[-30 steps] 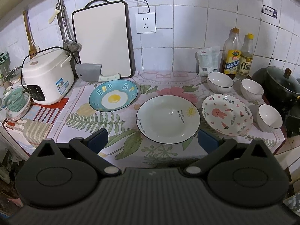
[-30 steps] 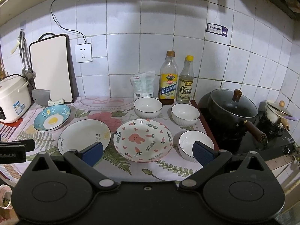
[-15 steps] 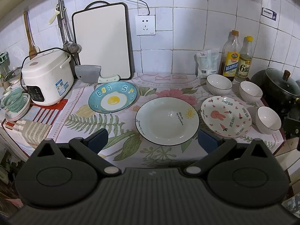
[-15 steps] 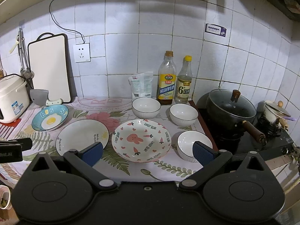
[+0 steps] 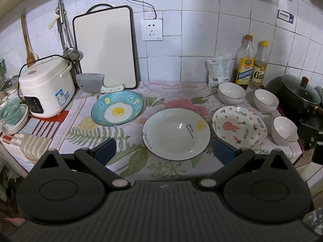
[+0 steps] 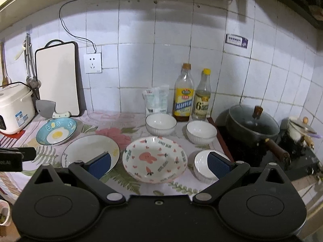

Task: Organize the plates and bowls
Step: 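Move both grippers toward the rim of the white sun-print plate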

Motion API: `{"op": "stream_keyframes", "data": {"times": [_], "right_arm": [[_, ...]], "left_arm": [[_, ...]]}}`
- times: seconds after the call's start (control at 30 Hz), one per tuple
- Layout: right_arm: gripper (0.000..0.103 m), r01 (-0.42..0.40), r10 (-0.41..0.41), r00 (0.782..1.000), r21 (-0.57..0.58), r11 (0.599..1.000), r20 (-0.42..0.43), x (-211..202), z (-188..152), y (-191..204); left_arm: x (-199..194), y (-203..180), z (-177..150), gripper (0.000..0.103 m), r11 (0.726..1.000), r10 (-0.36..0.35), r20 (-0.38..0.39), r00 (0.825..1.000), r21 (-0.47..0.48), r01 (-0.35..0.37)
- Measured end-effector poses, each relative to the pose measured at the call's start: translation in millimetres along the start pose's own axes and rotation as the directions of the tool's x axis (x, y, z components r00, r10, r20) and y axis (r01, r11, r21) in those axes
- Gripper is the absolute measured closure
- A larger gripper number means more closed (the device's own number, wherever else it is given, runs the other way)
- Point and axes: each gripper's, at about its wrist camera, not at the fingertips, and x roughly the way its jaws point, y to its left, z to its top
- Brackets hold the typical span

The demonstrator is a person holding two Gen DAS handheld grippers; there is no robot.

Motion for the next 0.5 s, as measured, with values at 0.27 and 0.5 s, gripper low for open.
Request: {"op": "stream_keyframes", "data": {"times": [0.27,0.5], "right_arm": [[0.000,-0.268,0.268,0.963,0.078,0.960,0.013,59,8,-6],[0.008,-0.405,0.413,0.905,0.089,0.910,-0.107,129,-3,21]], "left_arm": [[33,30,19,0.000,0.997,-0.032,0.028,0.999,-0.066,0.034],[88,58,15,0.003,0.994,-0.012,-0.018,1.000,-0.112,0.009]]}}
